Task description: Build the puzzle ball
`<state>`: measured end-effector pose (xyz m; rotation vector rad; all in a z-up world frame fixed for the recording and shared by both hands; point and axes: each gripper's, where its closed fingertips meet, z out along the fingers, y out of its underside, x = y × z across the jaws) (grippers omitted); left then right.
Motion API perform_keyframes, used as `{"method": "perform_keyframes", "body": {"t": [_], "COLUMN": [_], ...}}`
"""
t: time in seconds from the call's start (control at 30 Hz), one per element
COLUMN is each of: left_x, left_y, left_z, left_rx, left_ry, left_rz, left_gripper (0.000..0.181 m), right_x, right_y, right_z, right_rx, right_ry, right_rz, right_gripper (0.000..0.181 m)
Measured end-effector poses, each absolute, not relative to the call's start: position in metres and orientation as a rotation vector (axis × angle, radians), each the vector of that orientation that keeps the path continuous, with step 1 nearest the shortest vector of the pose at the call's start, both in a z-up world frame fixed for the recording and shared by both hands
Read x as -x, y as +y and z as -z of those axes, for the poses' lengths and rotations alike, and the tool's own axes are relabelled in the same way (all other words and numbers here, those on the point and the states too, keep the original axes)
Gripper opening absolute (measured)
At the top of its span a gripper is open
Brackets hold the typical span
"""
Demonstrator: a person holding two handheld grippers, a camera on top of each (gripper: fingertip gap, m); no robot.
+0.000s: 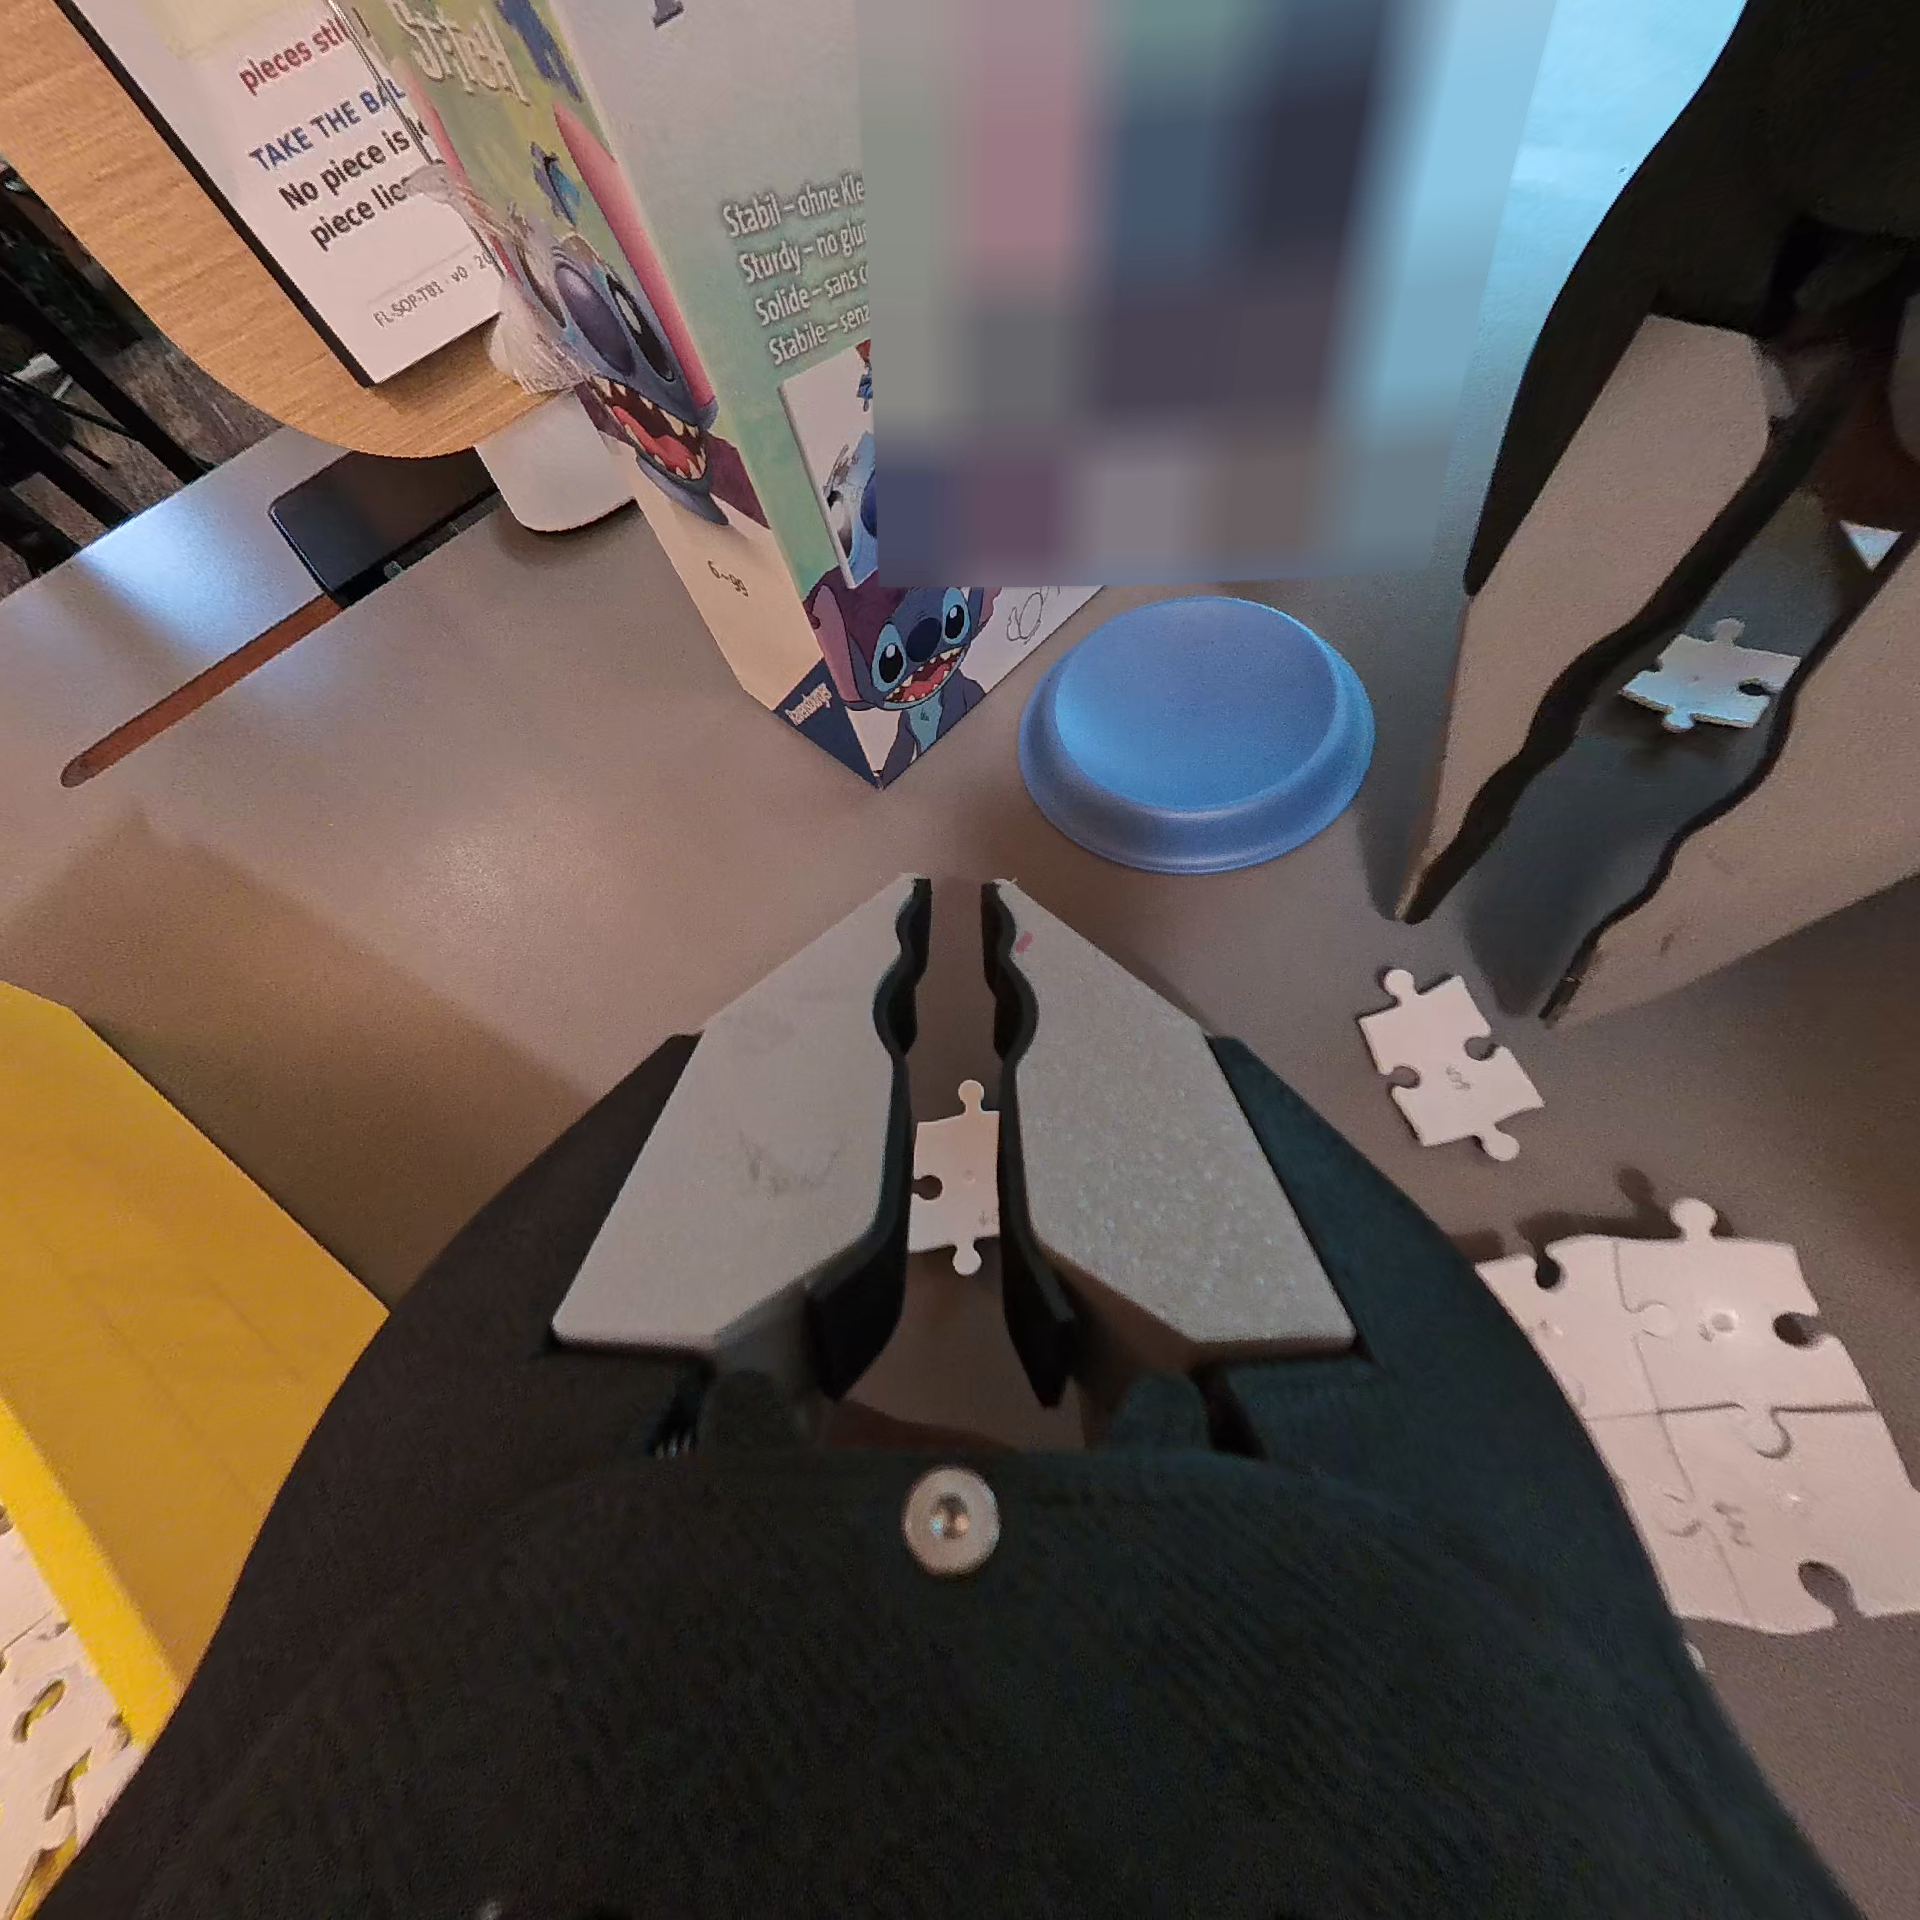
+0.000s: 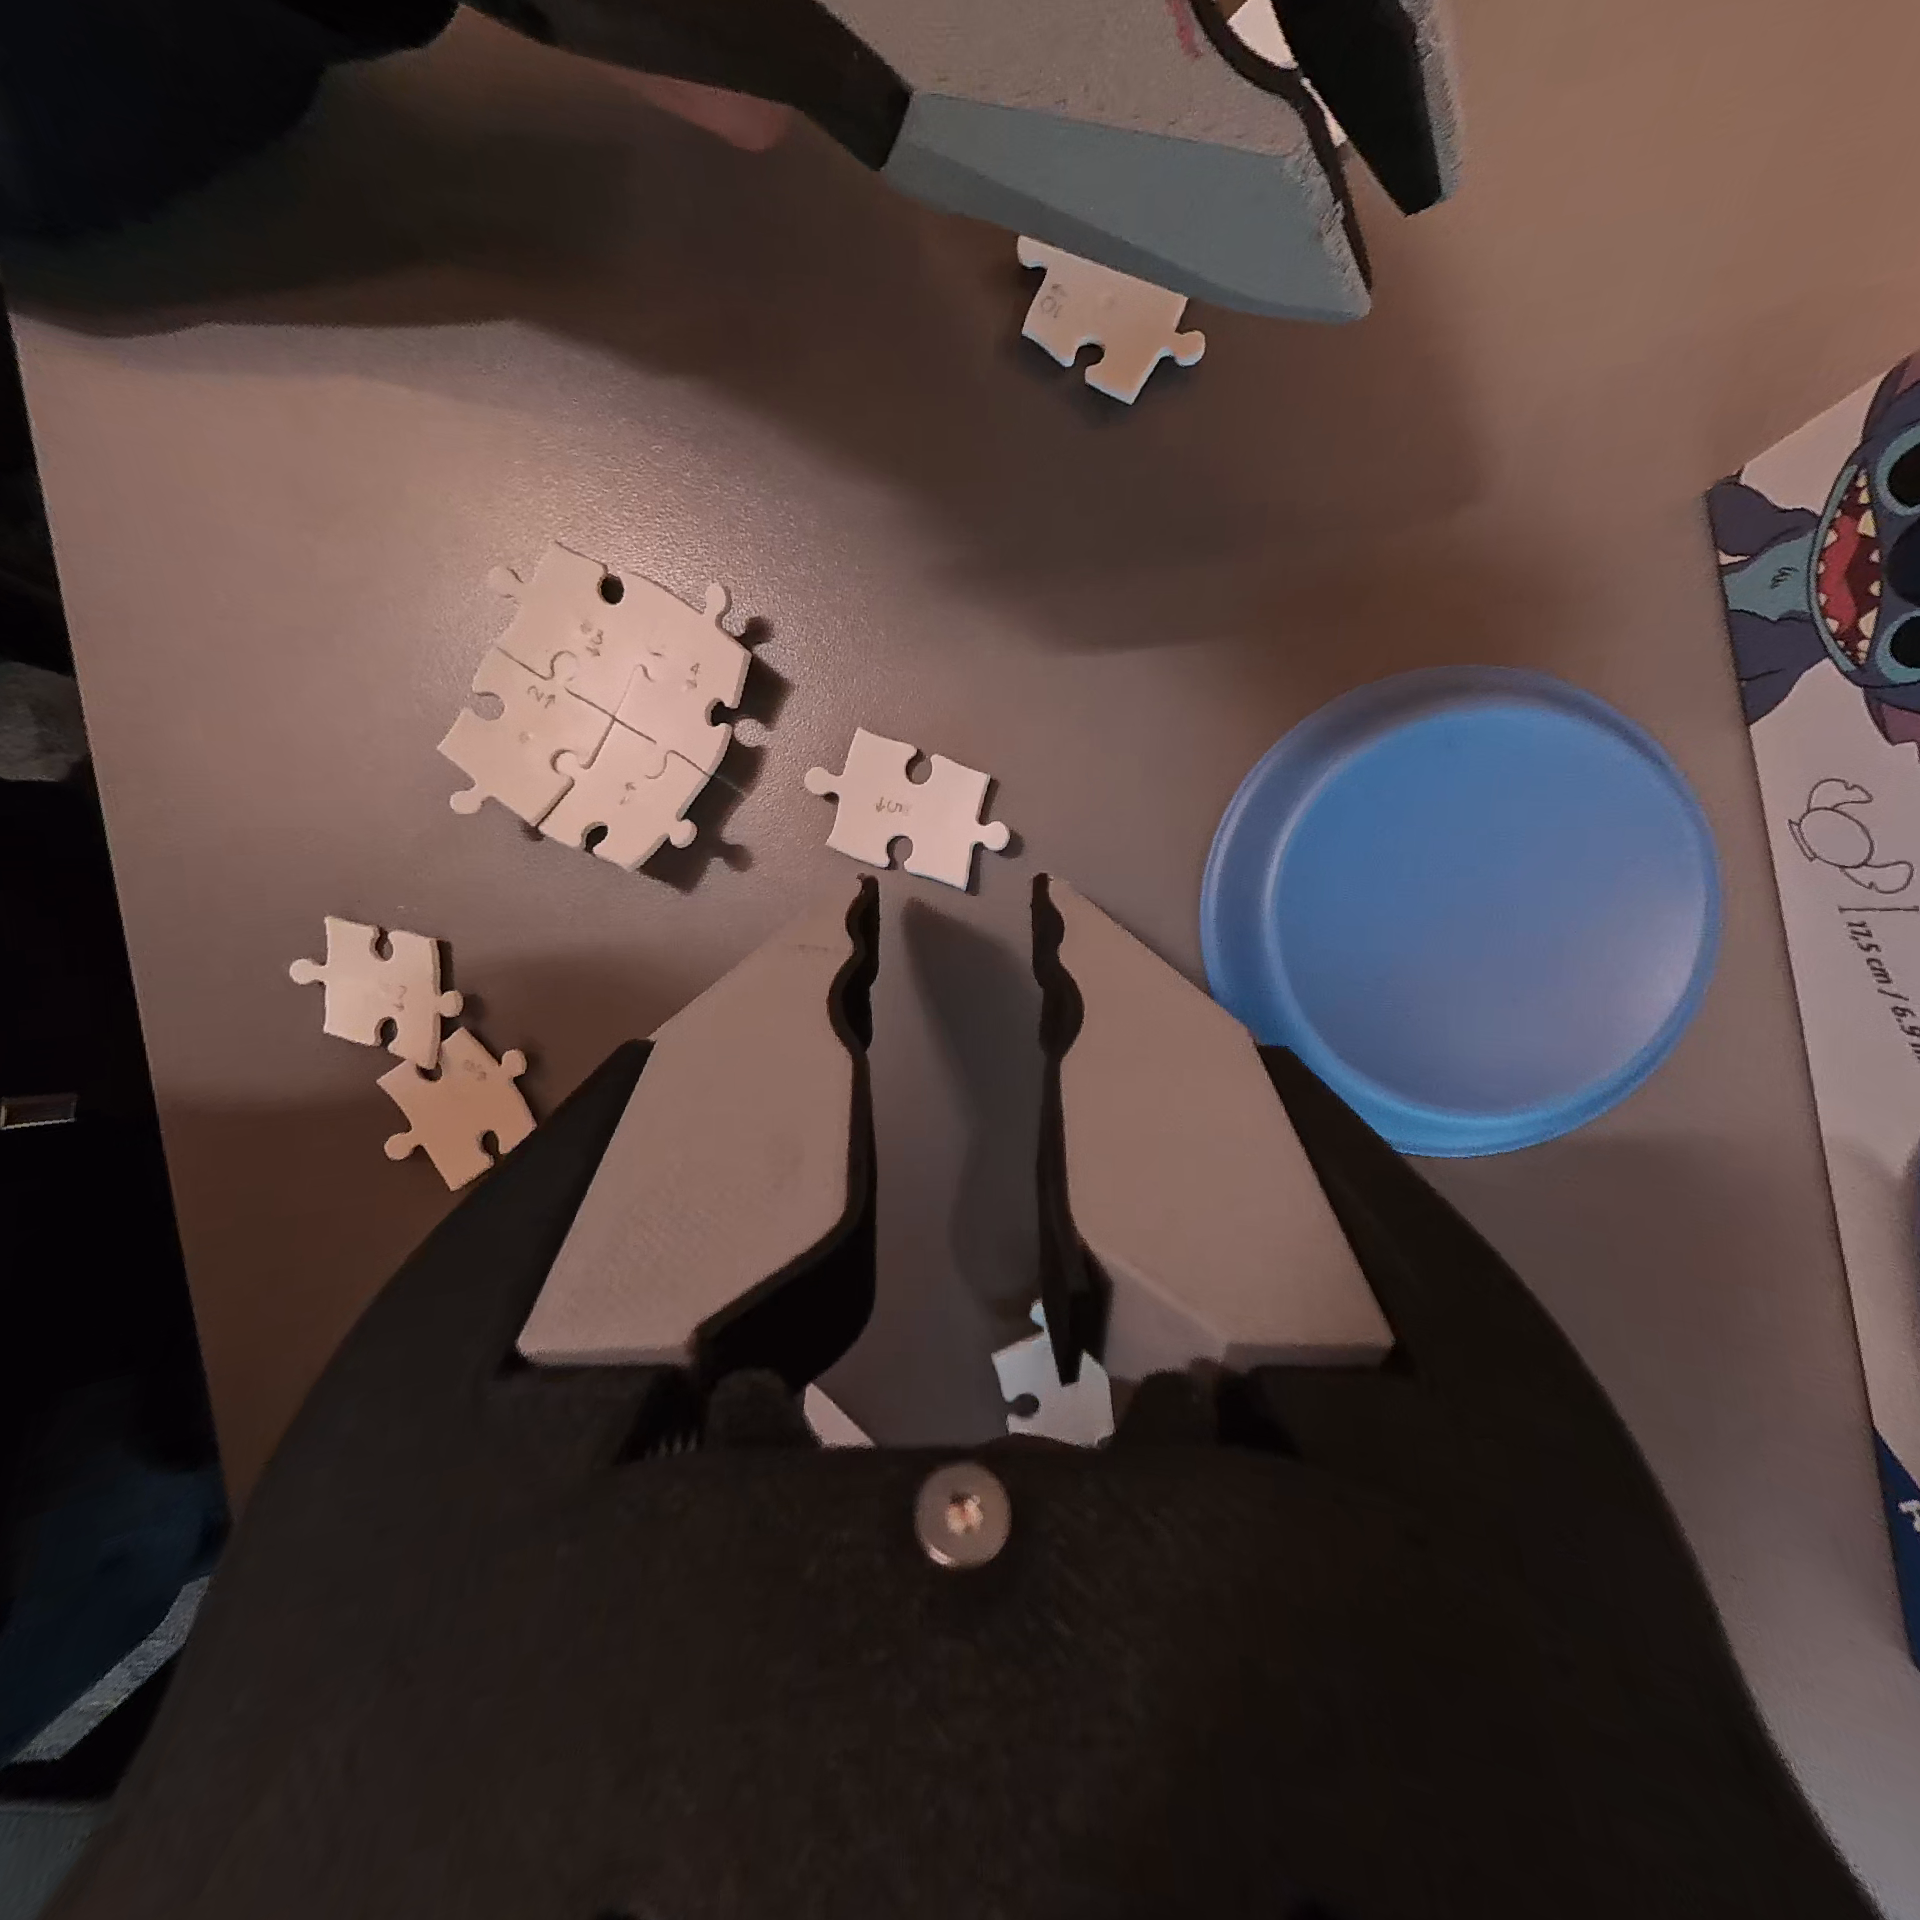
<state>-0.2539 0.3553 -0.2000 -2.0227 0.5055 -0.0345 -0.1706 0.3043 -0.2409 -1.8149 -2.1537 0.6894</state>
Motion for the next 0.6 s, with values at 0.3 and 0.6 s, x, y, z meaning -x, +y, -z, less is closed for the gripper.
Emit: {"method": "perform_keyframes", "body": {"t": [0.3, 0.6], "left_x": [0.2542, 0.2538], "left_y": [0.3551, 0.3549], "left_z": [0.1992, 0.2002], "left_rx": [2.021, 2.025], "left_ry": [0.502, 0.507], "left_rz": [0.036, 0.036], "left_gripper": [0.007, 0.008], "right_x": [0.1772, 0.1774], "right_y": [0.3046, 0.3041], "right_z": [0.2457, 0.2480], "right_rx": [1.830, 1.774], "right_ry": [-2.100, -2.108], "right_rz": [-0.712, -0.656], "right_gripper": [0.035, 0.019]}}
